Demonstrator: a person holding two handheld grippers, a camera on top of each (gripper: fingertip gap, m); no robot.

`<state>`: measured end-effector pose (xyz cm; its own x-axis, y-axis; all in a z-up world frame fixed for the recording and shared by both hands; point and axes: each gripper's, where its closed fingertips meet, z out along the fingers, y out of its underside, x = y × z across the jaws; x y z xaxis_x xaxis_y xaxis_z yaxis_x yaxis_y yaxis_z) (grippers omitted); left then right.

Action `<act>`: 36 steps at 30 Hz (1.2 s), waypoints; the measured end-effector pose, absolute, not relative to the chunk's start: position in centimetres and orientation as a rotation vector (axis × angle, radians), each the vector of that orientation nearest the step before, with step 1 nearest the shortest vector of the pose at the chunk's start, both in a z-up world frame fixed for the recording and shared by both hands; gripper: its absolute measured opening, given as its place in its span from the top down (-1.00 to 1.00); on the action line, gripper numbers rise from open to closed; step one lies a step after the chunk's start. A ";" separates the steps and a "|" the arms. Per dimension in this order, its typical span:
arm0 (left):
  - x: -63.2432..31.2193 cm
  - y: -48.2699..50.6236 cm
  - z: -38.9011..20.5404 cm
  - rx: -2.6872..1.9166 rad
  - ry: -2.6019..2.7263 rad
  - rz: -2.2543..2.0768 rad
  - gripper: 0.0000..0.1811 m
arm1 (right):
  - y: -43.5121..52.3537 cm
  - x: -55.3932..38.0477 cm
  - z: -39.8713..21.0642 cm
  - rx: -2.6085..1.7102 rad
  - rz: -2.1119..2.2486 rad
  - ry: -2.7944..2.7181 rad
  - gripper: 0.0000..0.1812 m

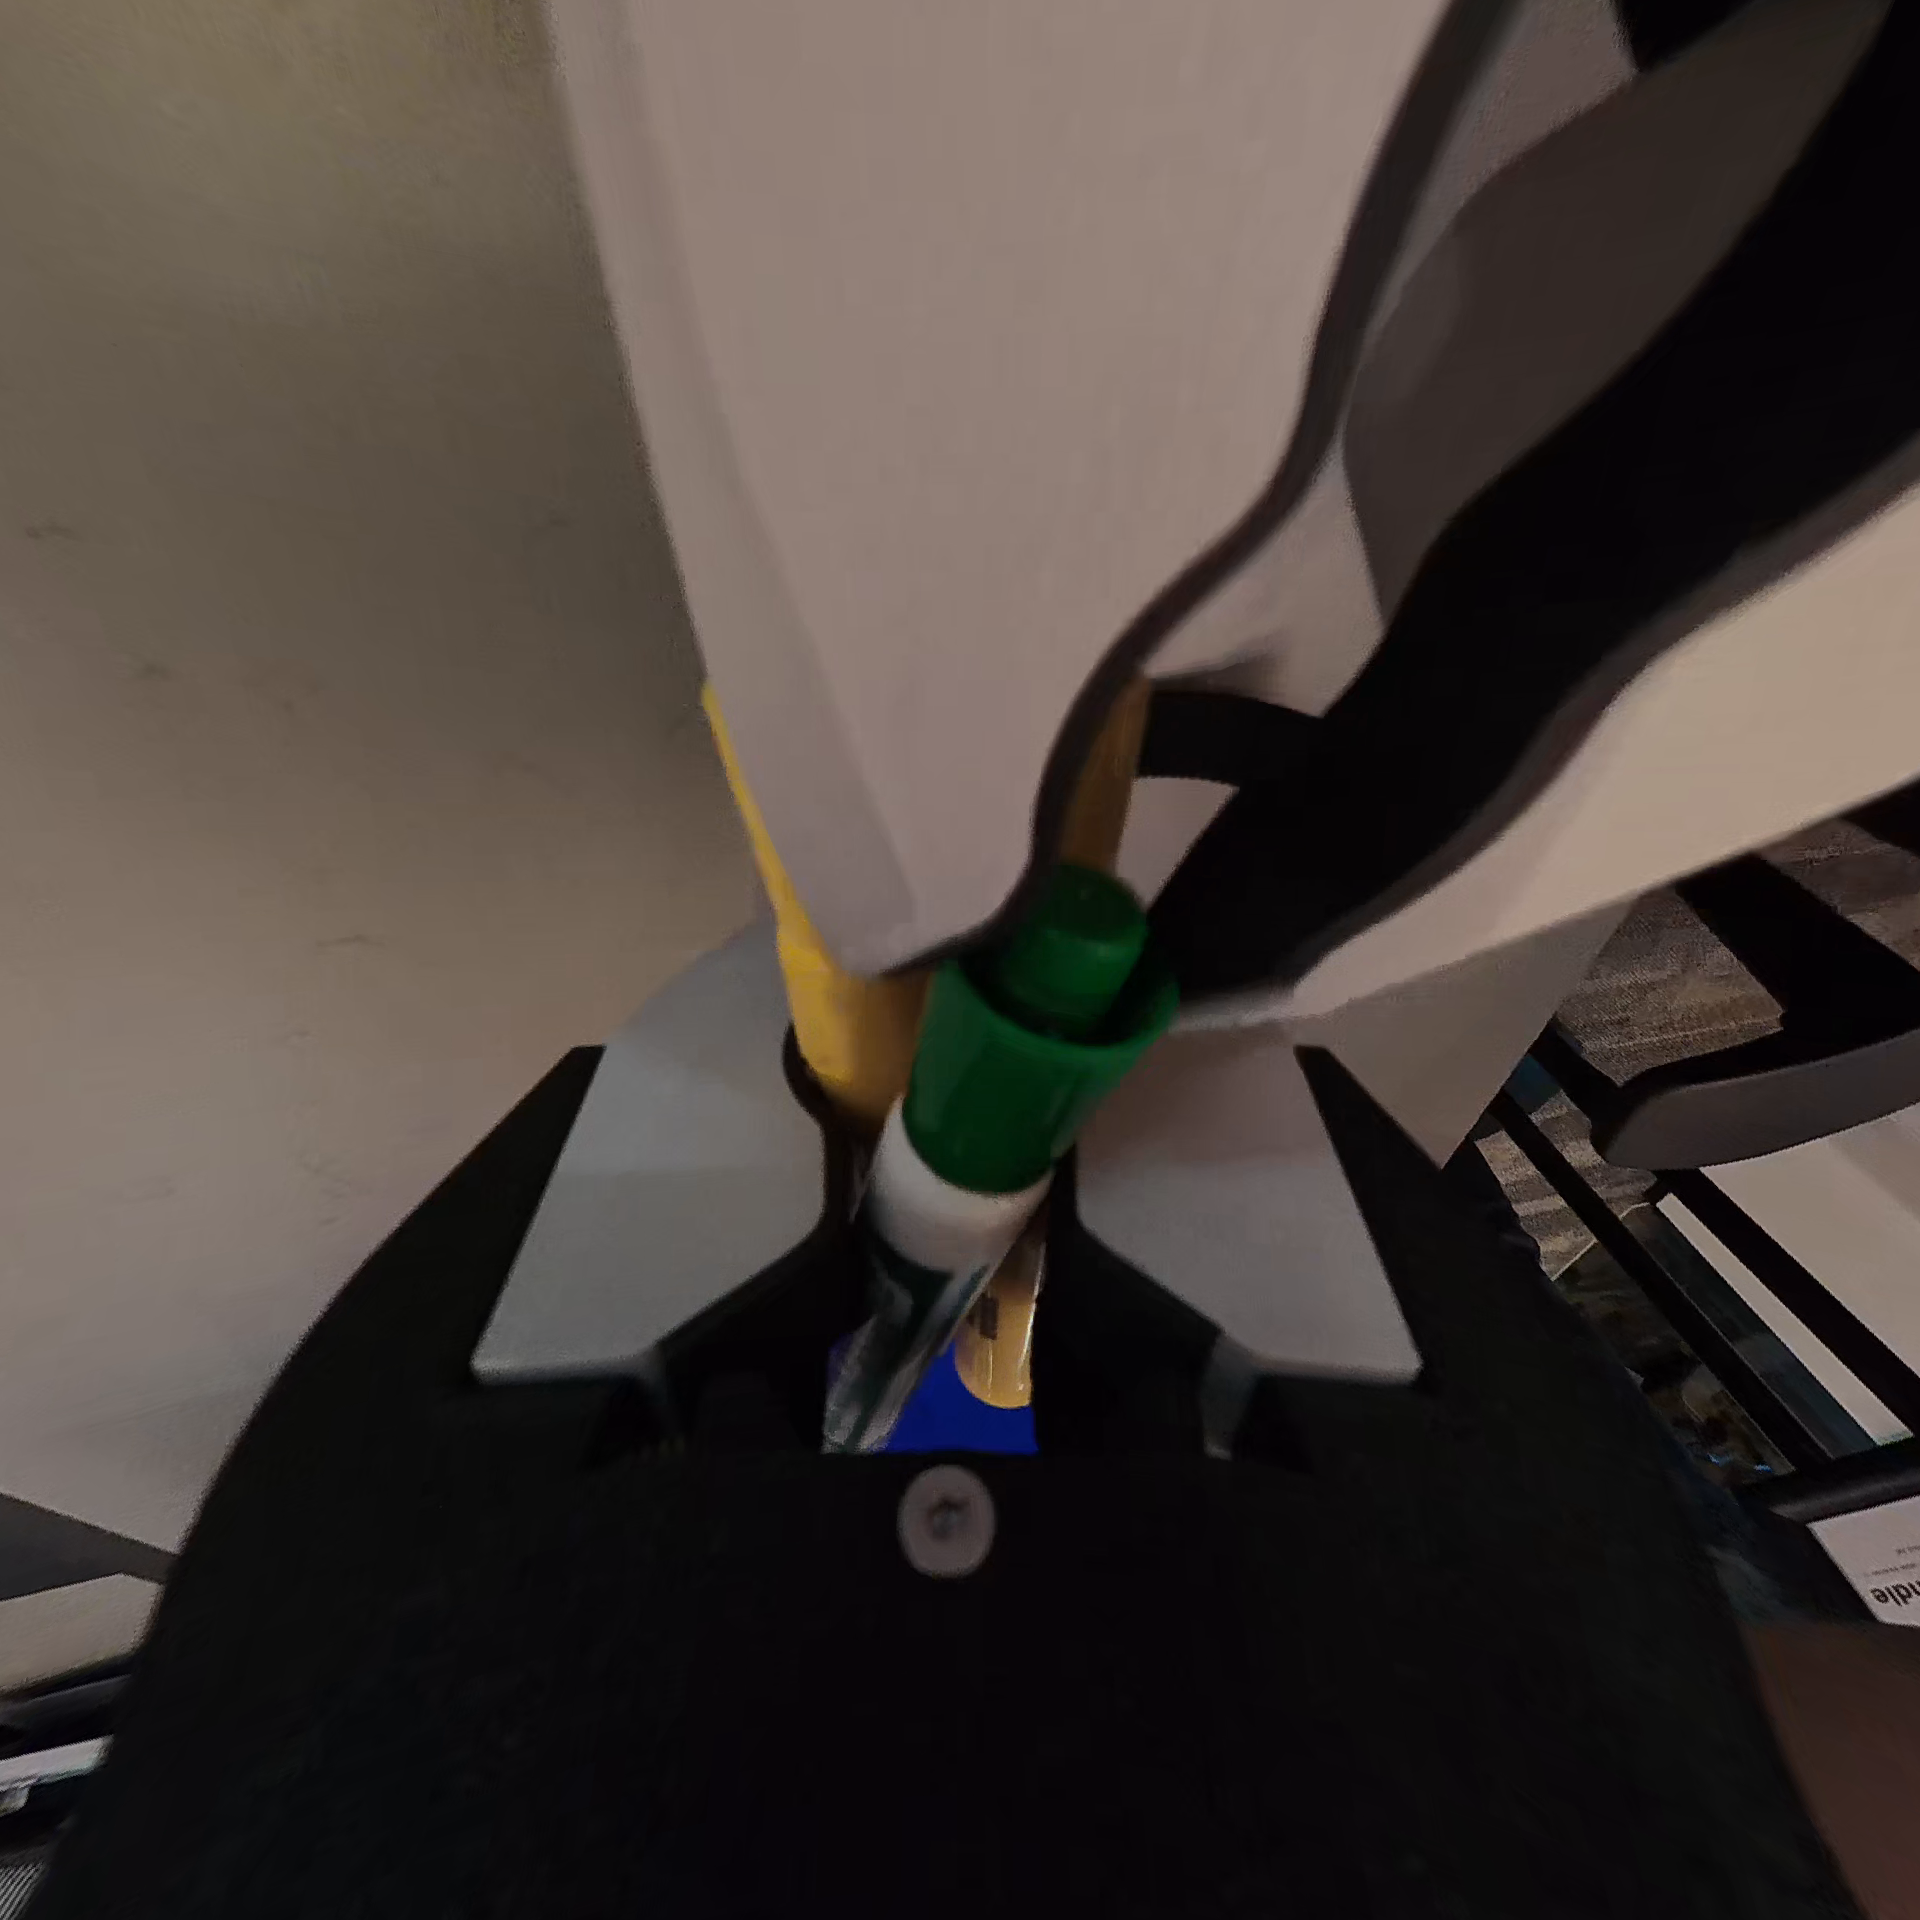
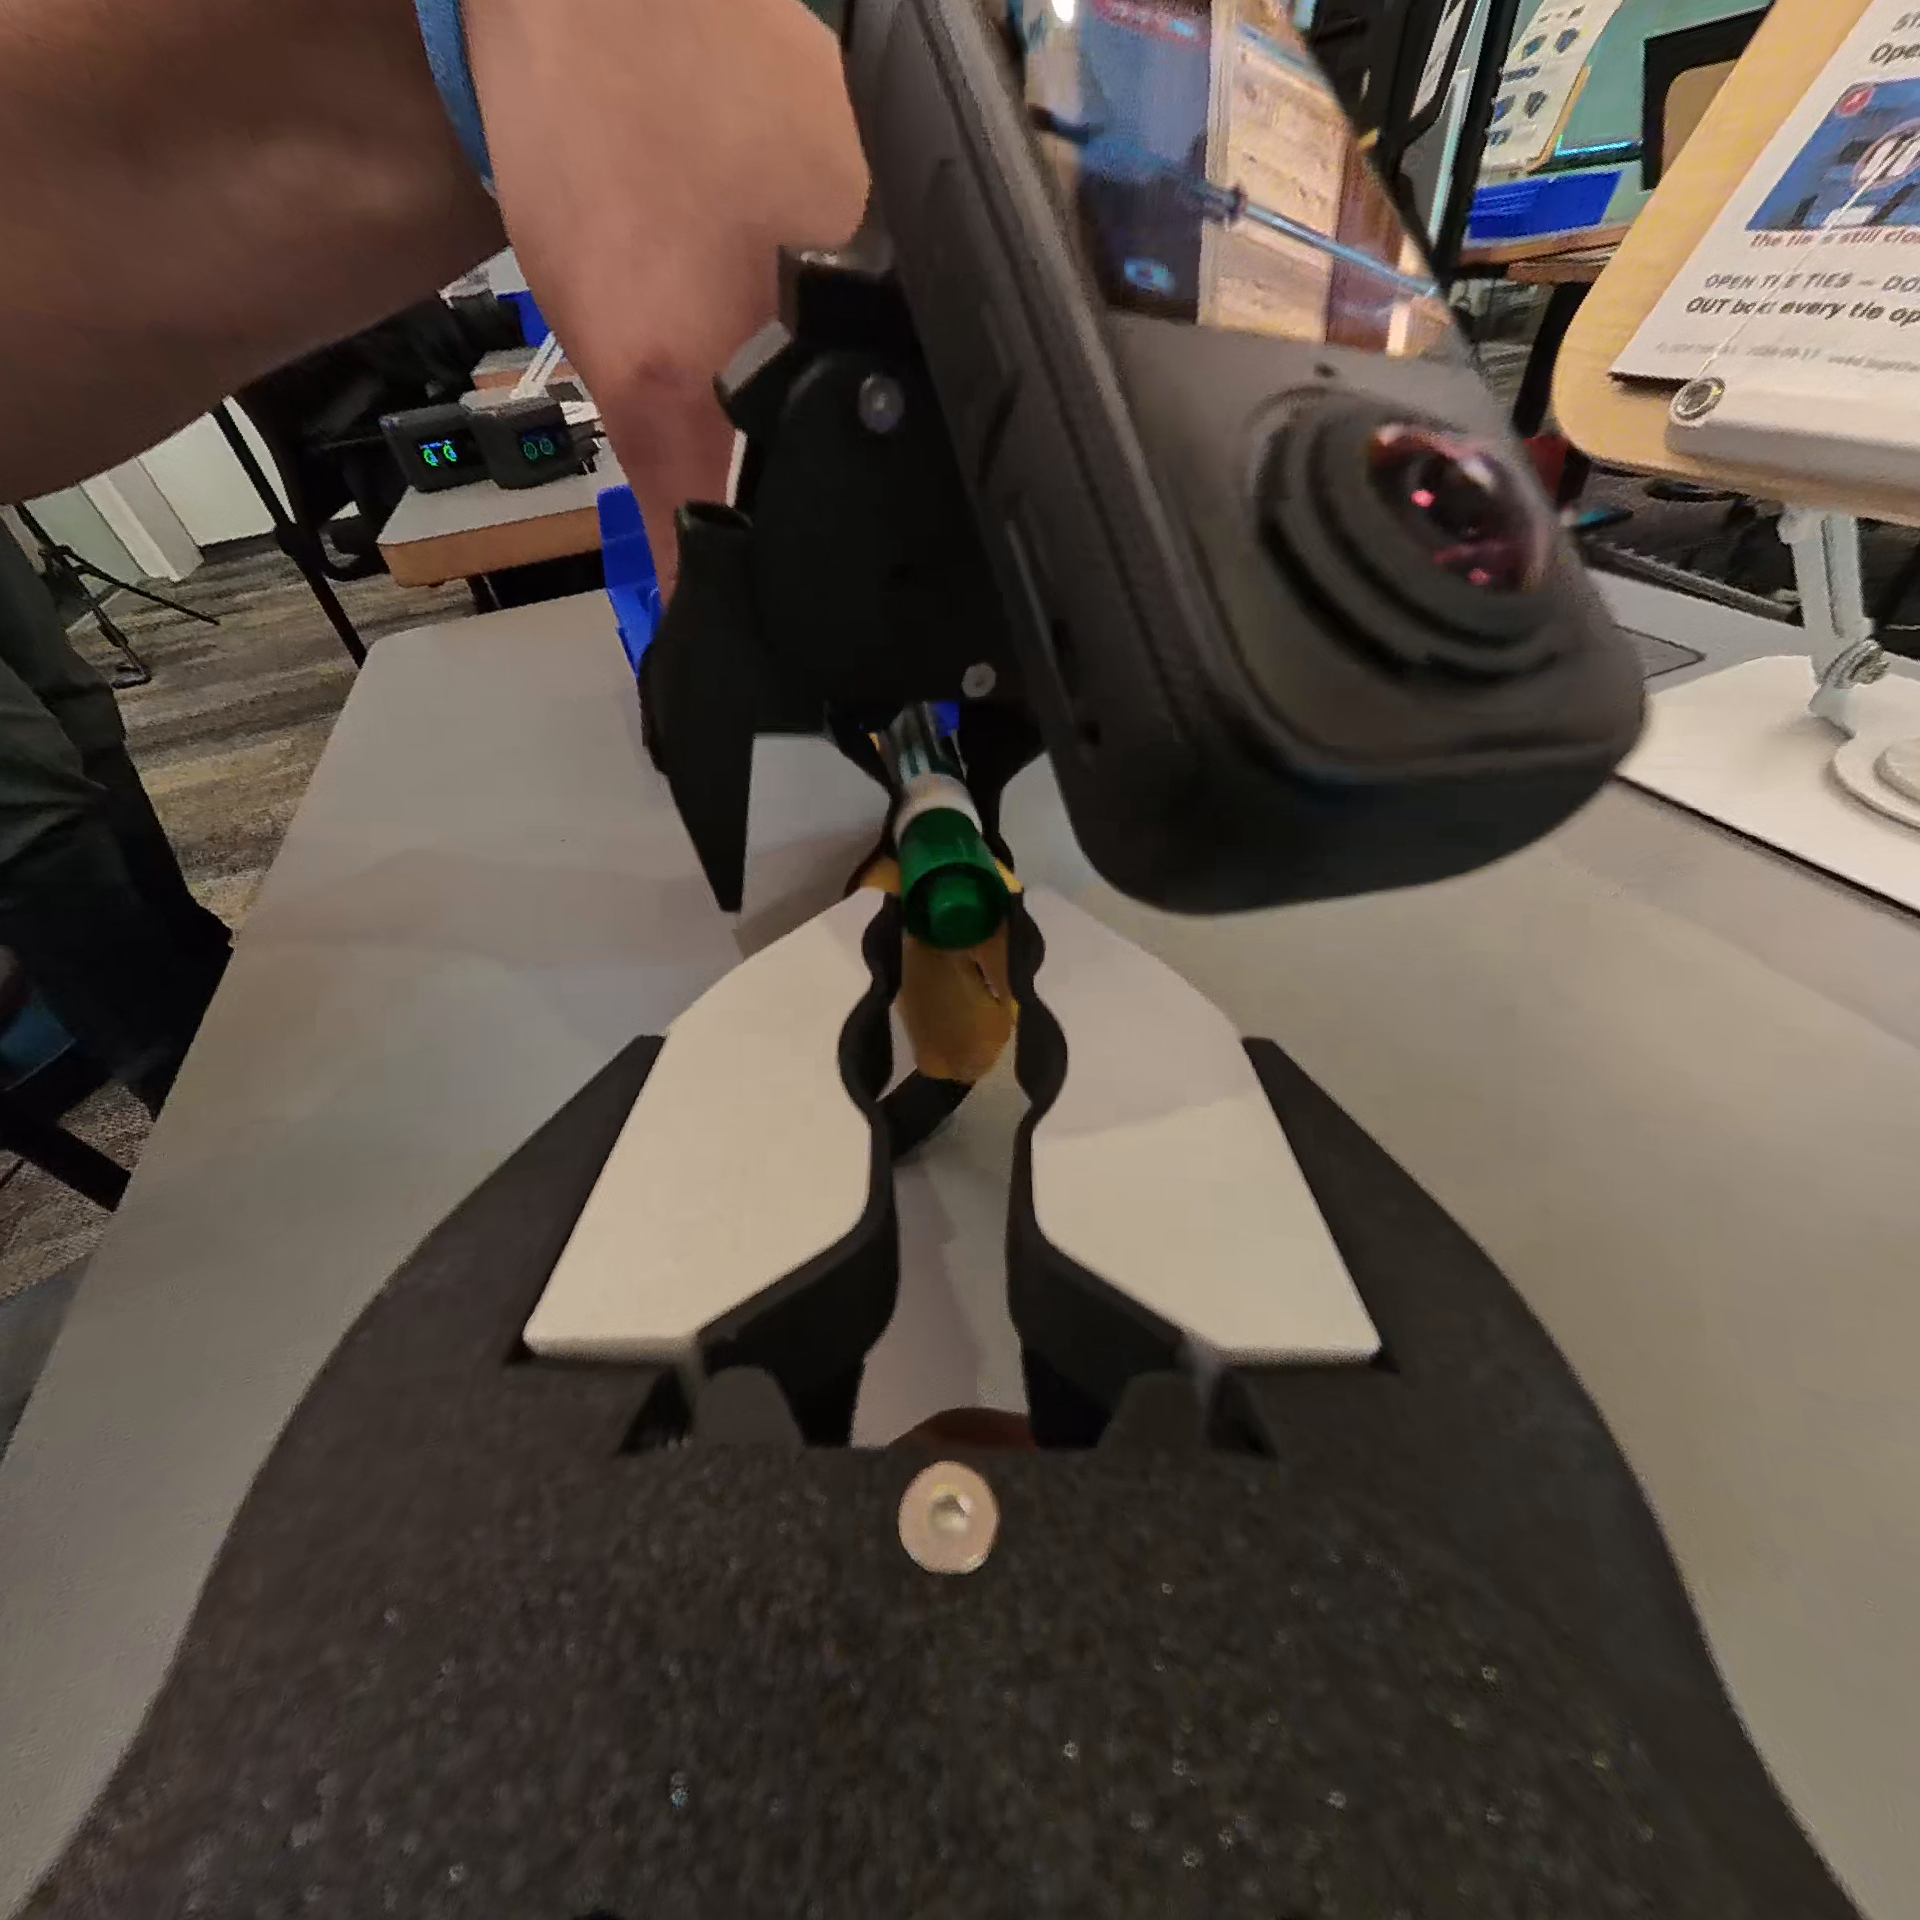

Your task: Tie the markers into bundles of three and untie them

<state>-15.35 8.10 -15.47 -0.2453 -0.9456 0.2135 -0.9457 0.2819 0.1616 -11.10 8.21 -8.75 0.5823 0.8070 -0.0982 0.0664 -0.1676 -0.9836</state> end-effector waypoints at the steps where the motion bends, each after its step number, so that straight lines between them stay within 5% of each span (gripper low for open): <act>1: -15.4 8.1 -15.4 1.739 -2.284 0.010 0.56 | 8.1 -10.9 -8.8 -1.625 0.788 -0.746 0.79; 36: -15.9 8.4 -15.8 1.807 -2.348 0.022 0.55 | 7.7 -10.5 -8.6 -1.680 0.988 -0.745 0.71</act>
